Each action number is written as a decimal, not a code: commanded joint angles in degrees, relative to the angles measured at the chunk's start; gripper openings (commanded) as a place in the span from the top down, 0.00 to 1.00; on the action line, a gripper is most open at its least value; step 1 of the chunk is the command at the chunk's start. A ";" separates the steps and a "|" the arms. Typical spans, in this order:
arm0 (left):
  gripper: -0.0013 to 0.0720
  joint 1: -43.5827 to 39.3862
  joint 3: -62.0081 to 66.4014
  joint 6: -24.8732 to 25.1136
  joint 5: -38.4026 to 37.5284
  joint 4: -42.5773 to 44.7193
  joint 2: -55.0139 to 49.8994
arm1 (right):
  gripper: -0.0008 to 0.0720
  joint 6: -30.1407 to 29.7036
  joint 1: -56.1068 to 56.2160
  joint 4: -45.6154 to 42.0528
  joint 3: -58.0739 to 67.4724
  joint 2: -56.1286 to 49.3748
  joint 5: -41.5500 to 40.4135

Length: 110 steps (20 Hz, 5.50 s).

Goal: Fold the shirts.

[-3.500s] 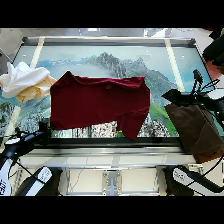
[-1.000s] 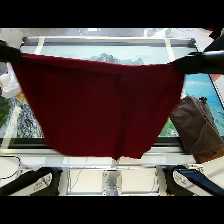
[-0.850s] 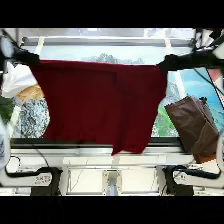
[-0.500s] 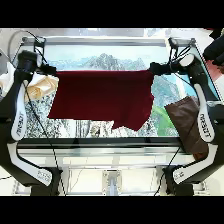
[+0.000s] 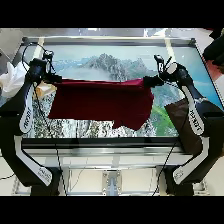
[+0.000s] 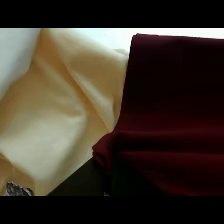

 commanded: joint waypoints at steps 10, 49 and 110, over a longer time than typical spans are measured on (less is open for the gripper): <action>0.30 -0.22 0.00 -0.17 -10.47 -6.47 -0.44 | 0.48 0.11 0.24 0.46 -4.74 4.85 6.23; 0.72 26.25 -68.87 11.47 31.19 -75.01 33.35 | 0.37 -6.29 -19.69 36.57 -66.86 52.06 -1.11; 0.96 5.57 -48.63 -10.03 28.59 -12.41 26.67 | 0.98 4.94 -0.11 14.73 -31.78 17.11 -15.87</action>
